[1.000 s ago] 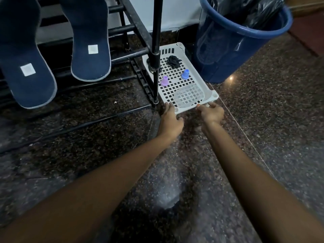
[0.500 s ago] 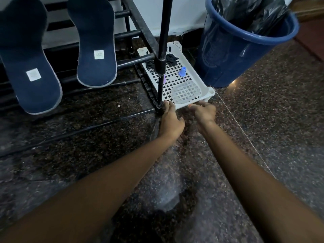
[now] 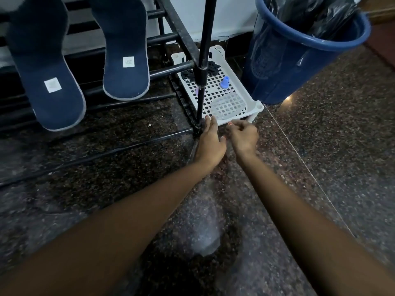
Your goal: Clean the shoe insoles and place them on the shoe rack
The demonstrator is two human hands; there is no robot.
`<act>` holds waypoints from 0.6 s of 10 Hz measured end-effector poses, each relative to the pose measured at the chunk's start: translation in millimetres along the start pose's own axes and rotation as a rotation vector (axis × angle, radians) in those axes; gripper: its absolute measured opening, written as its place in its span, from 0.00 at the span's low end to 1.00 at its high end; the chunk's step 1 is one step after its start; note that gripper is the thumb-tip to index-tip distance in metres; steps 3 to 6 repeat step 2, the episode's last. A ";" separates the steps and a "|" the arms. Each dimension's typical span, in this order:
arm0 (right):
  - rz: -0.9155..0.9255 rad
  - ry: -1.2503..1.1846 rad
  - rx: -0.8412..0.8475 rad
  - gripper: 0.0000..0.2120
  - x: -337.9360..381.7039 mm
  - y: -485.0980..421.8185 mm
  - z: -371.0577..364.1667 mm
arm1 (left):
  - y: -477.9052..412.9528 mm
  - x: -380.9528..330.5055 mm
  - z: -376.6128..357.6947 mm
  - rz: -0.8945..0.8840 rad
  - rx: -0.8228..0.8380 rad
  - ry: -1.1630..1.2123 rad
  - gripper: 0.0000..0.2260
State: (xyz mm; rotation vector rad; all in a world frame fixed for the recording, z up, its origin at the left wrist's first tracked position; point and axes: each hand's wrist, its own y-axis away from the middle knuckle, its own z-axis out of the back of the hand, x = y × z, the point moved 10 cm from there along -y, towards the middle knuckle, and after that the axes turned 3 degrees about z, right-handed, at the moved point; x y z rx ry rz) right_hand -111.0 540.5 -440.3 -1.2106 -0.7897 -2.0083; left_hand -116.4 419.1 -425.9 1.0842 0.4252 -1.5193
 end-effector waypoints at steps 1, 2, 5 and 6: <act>0.341 0.339 -0.025 0.12 33.1 30.2 -3.2 | 9.2 -4.6 6.8 -0.083 -0.022 -0.104 0.24; 0.629 0.646 -0.110 0.16 53.4 56.0 -13.1 | 18.8 -0.8 18.9 -0.091 -0.096 -0.247 0.23; 0.629 0.646 -0.110 0.16 53.4 56.0 -13.1 | 18.8 -0.8 18.9 -0.091 -0.096 -0.247 0.23; 0.629 0.646 -0.110 0.16 53.4 56.0 -13.1 | 18.8 -0.8 18.9 -0.091 -0.096 -0.247 0.23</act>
